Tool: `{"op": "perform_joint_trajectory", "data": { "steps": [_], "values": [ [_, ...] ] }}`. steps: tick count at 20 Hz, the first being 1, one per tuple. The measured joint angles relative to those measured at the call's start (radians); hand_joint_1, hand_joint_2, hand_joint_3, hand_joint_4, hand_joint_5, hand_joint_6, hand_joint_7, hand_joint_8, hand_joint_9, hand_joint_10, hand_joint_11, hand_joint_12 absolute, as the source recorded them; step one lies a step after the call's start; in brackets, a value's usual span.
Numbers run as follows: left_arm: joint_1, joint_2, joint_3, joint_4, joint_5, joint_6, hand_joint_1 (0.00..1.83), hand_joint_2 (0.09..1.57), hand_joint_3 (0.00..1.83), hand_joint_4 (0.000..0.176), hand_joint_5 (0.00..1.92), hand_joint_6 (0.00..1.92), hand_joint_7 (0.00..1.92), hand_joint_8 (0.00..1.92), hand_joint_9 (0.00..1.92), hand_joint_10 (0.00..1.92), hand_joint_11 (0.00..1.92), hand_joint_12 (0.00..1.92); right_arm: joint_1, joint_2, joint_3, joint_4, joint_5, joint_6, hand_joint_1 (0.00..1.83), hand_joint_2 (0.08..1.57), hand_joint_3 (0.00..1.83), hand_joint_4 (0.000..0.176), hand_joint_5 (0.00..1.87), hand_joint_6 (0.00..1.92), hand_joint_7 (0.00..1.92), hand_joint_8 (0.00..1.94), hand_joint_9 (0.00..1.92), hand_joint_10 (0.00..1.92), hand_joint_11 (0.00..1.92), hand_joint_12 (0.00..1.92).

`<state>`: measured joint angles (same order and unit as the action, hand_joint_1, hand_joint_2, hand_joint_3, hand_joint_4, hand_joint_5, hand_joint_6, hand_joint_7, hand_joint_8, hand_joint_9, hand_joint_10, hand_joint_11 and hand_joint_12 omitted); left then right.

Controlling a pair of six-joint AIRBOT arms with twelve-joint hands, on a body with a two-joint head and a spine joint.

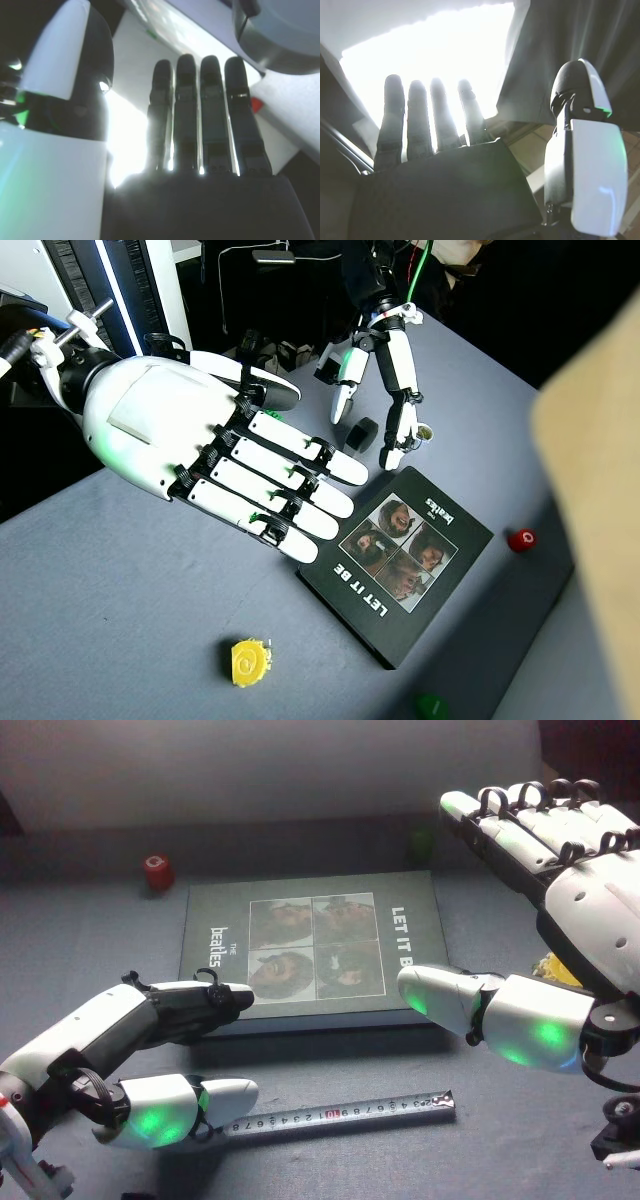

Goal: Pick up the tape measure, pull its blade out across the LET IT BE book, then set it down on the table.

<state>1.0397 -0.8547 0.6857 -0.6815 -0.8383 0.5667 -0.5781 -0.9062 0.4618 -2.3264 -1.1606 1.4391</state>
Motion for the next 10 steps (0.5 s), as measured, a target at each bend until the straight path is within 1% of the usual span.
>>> {"op": "perform_joint_trajectory", "data": {
  "steps": [3, 8, 10],
  "values": [
    [0.004, -0.004, 0.004, 0.035, -0.002, -0.001, 1.03, 1.06, 0.00, 0.000, 0.45, 0.00, 0.48, 0.00, 0.43, 0.00, 0.15, 0.80, 0.000, 0.000, 0.000, 0.000, 0.000, 0.000, 0.15, 1.02, 0.00, 0.060, 0.03, 0.00, 0.06, 0.00, 0.04, 0.00, 0.00, 0.40],
    [0.042, -0.016, 0.010, 0.084, -0.004, -0.014, 1.03, 1.05, 0.00, 0.000, 0.46, 0.01, 0.49, 0.01, 0.44, 0.00, 0.15, 0.80, 0.000, 0.000, 0.000, 0.000, -0.001, 0.002, 0.14, 1.03, 0.00, 0.060, 0.02, 0.00, 0.06, 0.00, 0.03, 0.00, 0.00, 0.36],
    [0.051, -0.021, 0.018, 0.089, -0.031, -0.019, 1.03, 1.05, 0.00, 0.000, 0.46, 0.00, 0.49, 0.00, 0.44, 0.00, 0.15, 0.80, 0.000, 0.000, 0.000, 0.000, -0.001, 0.002, 0.14, 1.03, 0.00, 0.059, 0.03, 0.00, 0.06, 0.00, 0.03, 0.00, 0.00, 0.39]
  ]
}}
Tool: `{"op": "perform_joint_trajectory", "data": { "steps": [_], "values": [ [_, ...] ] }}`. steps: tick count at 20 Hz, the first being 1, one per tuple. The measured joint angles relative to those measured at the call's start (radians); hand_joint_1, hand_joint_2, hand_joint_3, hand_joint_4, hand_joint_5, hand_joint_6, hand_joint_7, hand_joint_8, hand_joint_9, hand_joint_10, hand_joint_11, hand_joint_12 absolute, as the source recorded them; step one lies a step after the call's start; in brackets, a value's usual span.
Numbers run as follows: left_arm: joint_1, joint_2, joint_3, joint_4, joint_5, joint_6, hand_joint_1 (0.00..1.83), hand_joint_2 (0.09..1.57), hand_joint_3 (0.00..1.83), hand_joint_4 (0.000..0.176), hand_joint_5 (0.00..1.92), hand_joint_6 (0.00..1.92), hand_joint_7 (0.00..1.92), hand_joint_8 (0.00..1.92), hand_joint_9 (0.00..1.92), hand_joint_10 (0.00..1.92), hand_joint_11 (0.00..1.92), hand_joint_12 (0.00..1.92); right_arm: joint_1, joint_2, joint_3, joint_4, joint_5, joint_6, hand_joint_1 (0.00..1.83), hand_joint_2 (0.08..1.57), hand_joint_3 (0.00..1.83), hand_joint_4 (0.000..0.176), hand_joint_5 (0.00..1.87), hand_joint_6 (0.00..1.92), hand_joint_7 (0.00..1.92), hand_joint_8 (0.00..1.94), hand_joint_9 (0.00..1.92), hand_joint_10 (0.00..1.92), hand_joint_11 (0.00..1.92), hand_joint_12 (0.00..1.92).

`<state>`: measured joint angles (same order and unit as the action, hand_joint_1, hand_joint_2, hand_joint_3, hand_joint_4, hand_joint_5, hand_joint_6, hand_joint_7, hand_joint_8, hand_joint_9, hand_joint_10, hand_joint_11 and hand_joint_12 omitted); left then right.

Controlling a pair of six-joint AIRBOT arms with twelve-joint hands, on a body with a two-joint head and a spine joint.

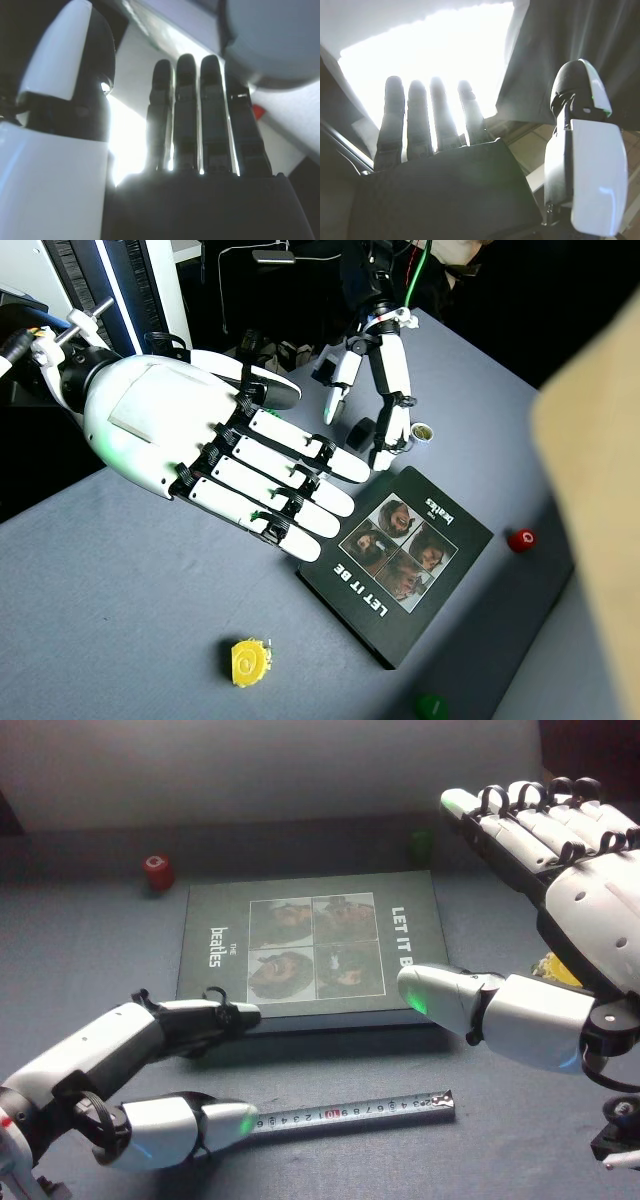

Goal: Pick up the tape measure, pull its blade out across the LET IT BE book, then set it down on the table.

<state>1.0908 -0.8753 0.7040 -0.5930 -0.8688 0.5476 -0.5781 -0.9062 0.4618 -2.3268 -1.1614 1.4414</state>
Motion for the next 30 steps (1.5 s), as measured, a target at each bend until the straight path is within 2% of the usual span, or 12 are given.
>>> {"op": "perform_joint_trajectory", "data": {
  "steps": [8, 22, 30],
  "values": [
    [0.009, -0.006, 0.010, 0.029, -0.023, -0.001, 1.03, 1.05, 0.00, 0.000, 0.47, 0.01, 0.50, 0.01, 0.44, 0.00, 0.15, 0.80, 0.000, 0.000, 0.000, -0.001, 0.000, 0.002, 0.11, 1.04, 0.00, 0.059, 0.03, 0.00, 0.06, 0.00, 0.03, 0.00, 0.00, 0.38],
    [0.036, -0.007, 0.010, 0.033, -0.047, 0.000, 1.01, 1.08, 0.01, 0.000, 0.47, 0.00, 0.50, 0.00, 0.44, 0.00, 0.14, 0.79, 0.000, 0.000, 0.000, -0.007, -0.008, 0.010, 0.13, 1.03, 0.00, 0.059, 0.02, 0.00, 0.05, 0.00, 0.02, 0.00, 0.00, 0.41],
    [0.084, -0.013, 0.018, 0.060, -0.069, 0.000, 1.02, 1.08, 0.00, 0.000, 0.48, 0.00, 0.51, 0.01, 0.43, 0.00, 0.15, 0.80, 0.000, 0.000, 0.000, -0.009, -0.008, 0.010, 0.14, 1.02, 0.00, 0.060, 0.03, 0.00, 0.06, 0.00, 0.03, 0.00, 0.00, 0.44]
  ]
}}
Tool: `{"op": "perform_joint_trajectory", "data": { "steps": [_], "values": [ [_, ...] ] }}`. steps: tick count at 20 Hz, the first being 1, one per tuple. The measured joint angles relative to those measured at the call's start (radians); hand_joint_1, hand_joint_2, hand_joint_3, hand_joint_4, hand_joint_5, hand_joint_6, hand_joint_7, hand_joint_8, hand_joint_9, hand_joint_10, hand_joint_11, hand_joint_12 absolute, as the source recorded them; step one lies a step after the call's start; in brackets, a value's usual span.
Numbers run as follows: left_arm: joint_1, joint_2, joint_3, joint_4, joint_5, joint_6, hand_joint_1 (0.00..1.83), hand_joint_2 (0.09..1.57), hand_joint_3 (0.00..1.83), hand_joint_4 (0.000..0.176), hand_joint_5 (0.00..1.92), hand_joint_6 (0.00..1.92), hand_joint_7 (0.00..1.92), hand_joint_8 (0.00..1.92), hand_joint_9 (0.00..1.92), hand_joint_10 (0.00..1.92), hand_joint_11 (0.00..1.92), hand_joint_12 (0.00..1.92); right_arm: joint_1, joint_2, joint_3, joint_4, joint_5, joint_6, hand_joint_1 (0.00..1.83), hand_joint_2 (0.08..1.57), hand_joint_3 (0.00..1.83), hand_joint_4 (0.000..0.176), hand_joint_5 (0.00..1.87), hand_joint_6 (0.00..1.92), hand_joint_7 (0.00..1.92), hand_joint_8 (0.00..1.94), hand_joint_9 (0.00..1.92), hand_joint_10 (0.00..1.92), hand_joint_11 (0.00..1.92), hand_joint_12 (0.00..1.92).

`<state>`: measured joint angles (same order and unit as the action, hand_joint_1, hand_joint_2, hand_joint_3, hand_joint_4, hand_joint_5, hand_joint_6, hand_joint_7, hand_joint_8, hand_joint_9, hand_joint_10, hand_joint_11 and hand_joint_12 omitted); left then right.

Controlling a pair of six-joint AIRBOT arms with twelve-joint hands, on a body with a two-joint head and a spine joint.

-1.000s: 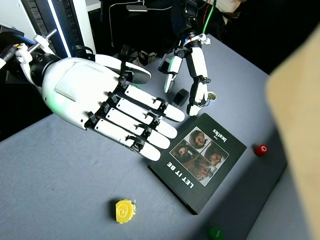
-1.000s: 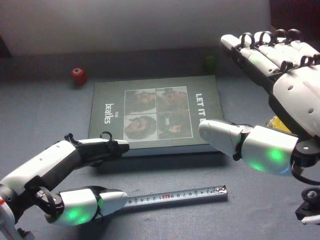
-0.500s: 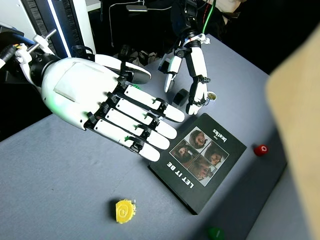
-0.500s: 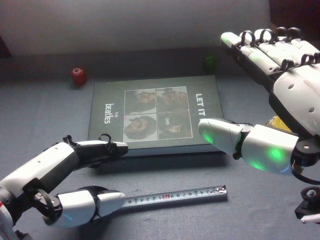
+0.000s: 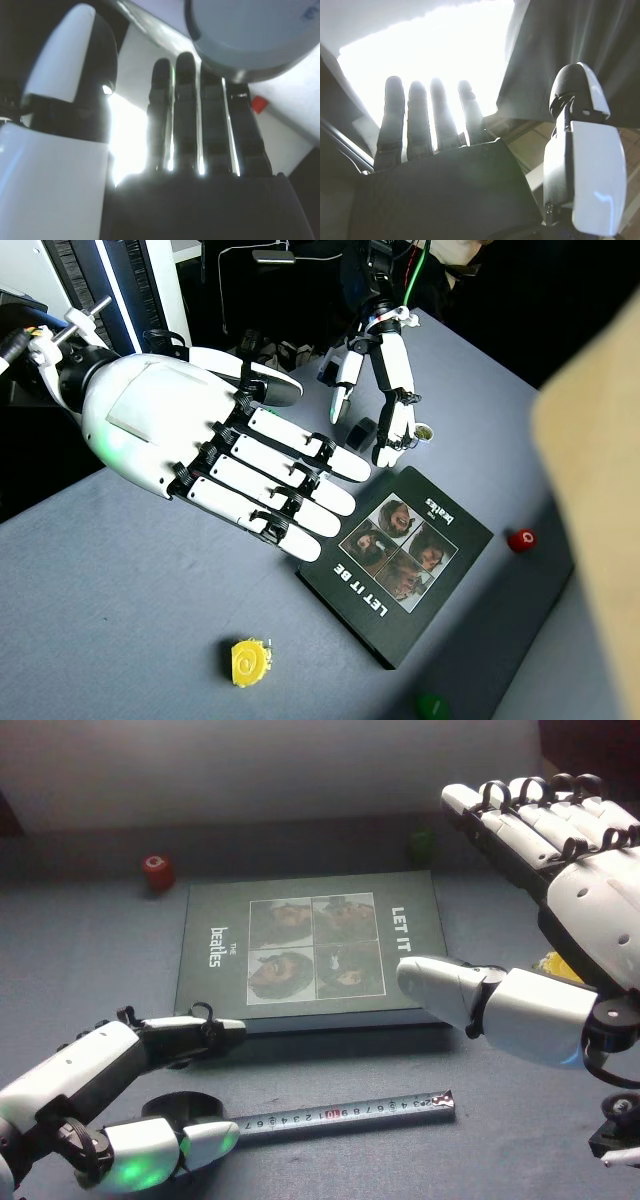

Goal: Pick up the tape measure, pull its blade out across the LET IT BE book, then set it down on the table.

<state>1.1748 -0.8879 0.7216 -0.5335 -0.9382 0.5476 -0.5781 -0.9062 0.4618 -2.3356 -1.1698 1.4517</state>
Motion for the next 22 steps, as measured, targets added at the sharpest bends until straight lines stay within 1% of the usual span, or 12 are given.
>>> {"op": "perform_joint_trajectory", "data": {
  "steps": [2, 4, 6, 7, 9, 11, 15, 19, 22],
  "values": [
    [-0.019, -0.002, 0.014, 0.002, 0.039, 0.007, 1.02, 1.08, 0.00, 0.000, 0.48, 0.00, 0.52, 0.01, 0.44, 0.00, 0.15, 0.80, -0.001, 0.000, 0.000, -0.004, 0.000, 0.002, 0.14, 1.02, 0.00, 0.060, 0.03, 0.00, 0.06, 0.00, 0.03, 0.00, 0.00, 0.44],
    [-0.050, -0.008, 0.016, 0.001, 0.052, 0.024, 1.02, 1.08, 0.00, 0.000, 0.47, 0.00, 0.50, 0.00, 0.43, 0.00, 0.14, 0.79, -0.001, 0.000, 0.000, -0.007, 0.000, 0.003, 0.14, 1.02, 0.00, 0.060, 0.03, 0.00, 0.06, 0.00, 0.03, 0.00, 0.00, 0.41],
    [-0.061, -0.008, 0.016, 0.004, 0.068, 0.036, 1.02, 1.08, 0.00, 0.000, 0.47, 0.00, 0.49, 0.00, 0.43, 0.00, 0.13, 0.79, -0.004, -0.002, 0.000, -0.008, -0.002, 0.004, 0.14, 1.02, 0.00, 0.059, 0.03, 0.00, 0.06, 0.00, 0.03, 0.00, 0.00, 0.42],
    [-0.063, -0.008, 0.016, 0.002, 0.075, 0.045, 1.02, 1.08, 0.00, 0.000, 0.46, 0.00, 0.49, 0.00, 0.43, 0.00, 0.13, 0.79, -0.007, -0.002, 0.000, -0.010, -0.005, 0.004, 0.14, 1.02, 0.00, 0.059, 0.03, 0.00, 0.06, 0.00, 0.03, 0.00, 0.00, 0.40],
    [-0.062, -0.008, 0.027, 0.006, 0.093, 0.053, 1.02, 1.08, 0.00, 0.000, 0.46, 0.00, 0.50, 0.00, 0.43, 0.00, 0.14, 0.80, -0.007, -0.002, 0.000, -0.009, -0.005, 0.005, 0.15, 1.02, 0.00, 0.060, 0.03, 0.00, 0.06, 0.00, 0.03, 0.00, 0.00, 0.38],
    [-0.062, -0.008, 0.043, 0.012, 0.090, 0.058, 1.02, 1.08, 0.00, 0.000, 0.46, 0.00, 0.49, 0.00, 0.43, 0.00, 0.15, 0.80, -0.007, -0.002, 0.000, -0.012, -0.005, 0.005, 0.16, 1.01, 0.00, 0.059, 0.03, 0.00, 0.08, 0.01, 0.05, 0.01, 0.00, 0.40],
    [-0.061, -0.008, 0.062, 0.077, 0.076, 0.063, 1.02, 1.08, 0.00, 0.000, 0.49, 0.01, 0.50, 0.00, 0.43, 0.00, 0.17, 0.80, -0.007, -0.002, 0.000, -0.011, -0.005, 0.005, 0.16, 1.01, 0.00, 0.060, 0.02, 0.00, 0.07, 0.00, 0.03, 0.00, 0.00, 0.40],
    [-0.034, -0.007, 0.068, 0.086, 0.074, 0.066, 1.02, 1.07, 0.00, 0.000, 0.48, 0.00, 0.50, 0.00, 0.44, 0.00, 0.15, 0.80, -0.007, -0.002, 0.000, -0.011, -0.006, 0.005, 0.16, 1.01, 0.00, 0.059, 0.03, 0.00, 0.07, 0.00, 0.04, 0.00, 0.00, 0.44],
    [-0.015, -0.006, 0.074, 0.100, 0.074, 0.065, 1.03, 1.07, 0.00, 0.000, 0.47, 0.00, 0.49, 0.00, 0.43, 0.00, 0.15, 0.80, -0.007, -0.002, 0.000, -0.012, -0.006, 0.005, 0.16, 1.01, 0.00, 0.059, 0.03, 0.00, 0.07, 0.00, 0.04, 0.00, 0.00, 0.40]
  ]
}}
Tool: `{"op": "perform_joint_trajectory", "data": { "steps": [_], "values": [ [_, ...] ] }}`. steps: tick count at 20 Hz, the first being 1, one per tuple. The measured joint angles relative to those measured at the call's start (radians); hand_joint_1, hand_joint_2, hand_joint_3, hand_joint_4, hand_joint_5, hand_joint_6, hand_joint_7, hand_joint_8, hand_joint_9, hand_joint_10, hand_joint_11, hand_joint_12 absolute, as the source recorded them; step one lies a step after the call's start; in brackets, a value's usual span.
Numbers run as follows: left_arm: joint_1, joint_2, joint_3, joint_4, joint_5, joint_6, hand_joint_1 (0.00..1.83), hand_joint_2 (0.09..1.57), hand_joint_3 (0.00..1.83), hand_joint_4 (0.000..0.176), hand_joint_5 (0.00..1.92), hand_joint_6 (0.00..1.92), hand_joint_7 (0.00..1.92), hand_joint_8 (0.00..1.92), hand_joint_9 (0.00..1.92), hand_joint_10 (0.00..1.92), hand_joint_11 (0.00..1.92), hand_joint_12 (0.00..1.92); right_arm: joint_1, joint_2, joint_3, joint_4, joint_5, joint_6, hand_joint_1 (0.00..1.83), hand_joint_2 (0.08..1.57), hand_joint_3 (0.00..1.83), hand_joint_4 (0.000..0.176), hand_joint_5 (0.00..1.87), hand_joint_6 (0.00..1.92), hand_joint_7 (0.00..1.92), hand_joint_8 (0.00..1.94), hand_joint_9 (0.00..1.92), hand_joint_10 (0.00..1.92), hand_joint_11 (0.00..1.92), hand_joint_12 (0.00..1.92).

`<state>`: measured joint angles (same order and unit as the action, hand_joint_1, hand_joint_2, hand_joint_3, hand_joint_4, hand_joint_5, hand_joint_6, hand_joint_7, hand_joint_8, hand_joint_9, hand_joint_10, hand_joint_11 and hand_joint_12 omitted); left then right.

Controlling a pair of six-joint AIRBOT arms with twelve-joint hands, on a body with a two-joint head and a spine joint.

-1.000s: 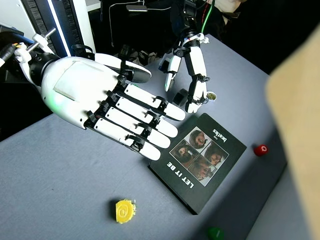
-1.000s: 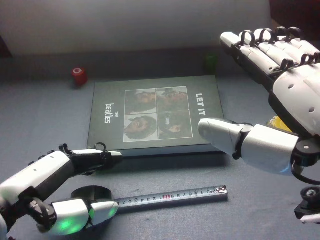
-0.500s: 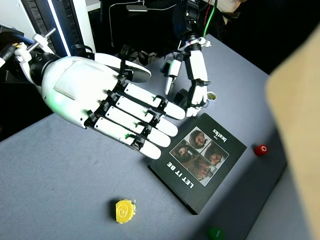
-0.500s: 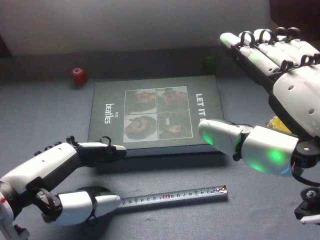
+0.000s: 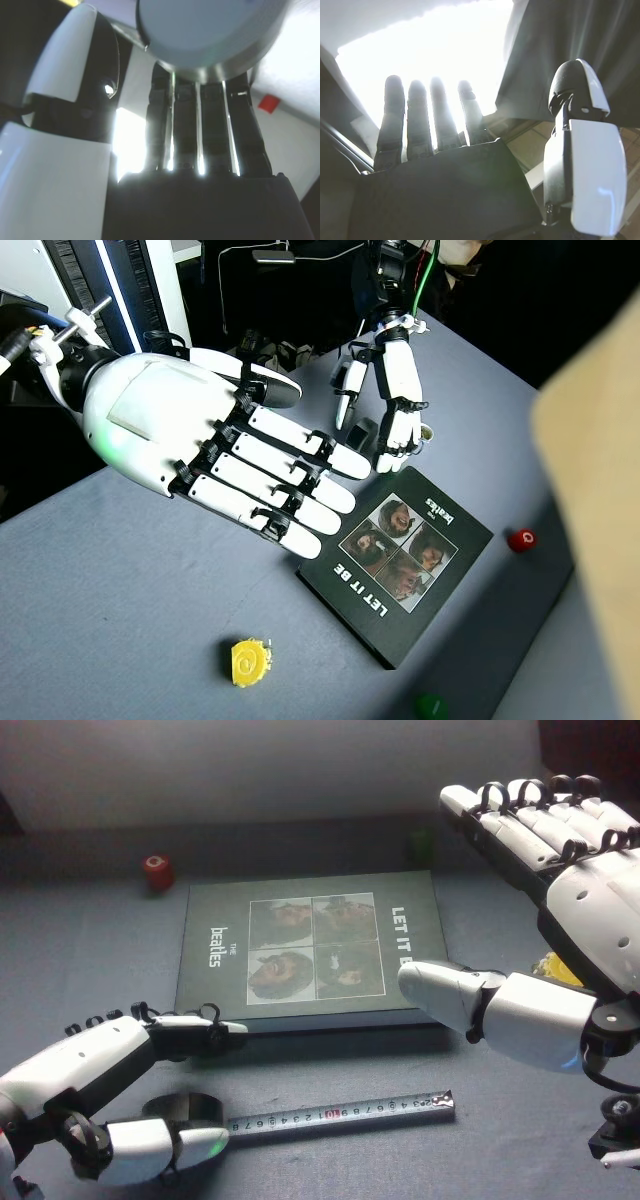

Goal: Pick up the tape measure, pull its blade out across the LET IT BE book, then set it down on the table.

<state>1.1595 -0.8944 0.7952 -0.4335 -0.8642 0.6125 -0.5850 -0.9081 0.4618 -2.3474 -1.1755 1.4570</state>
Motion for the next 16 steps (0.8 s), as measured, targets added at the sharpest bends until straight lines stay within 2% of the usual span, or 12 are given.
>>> {"op": "perform_joint_trajectory", "data": {
  "steps": [7, 16],
  "values": [
    [0.010, 0.002, 0.020, 0.034, -0.004, 0.016, 1.04, 1.07, 0.00, 0.000, 0.48, 0.01, 0.48, 0.00, 0.43, 0.00, 0.16, 0.80, 0.000, 0.000, 0.000, -0.001, 0.000, 0.000, 0.16, 1.01, 0.00, 0.059, 0.04, 0.00, 0.07, 0.00, 0.03, 0.00, 0.00, 0.39],
    [0.043, 0.010, 0.026, 0.036, -0.012, 0.022, 1.04, 1.06, 0.00, 0.000, 0.45, 0.00, 0.48, 0.00, 0.43, 0.00, 0.16, 0.80, 0.000, 0.000, 0.000, -0.002, -0.001, 0.001, 0.16, 1.01, 0.00, 0.059, 0.03, 0.00, 0.05, 0.00, 0.03, 0.00, 0.00, 0.38]
  ]
}}
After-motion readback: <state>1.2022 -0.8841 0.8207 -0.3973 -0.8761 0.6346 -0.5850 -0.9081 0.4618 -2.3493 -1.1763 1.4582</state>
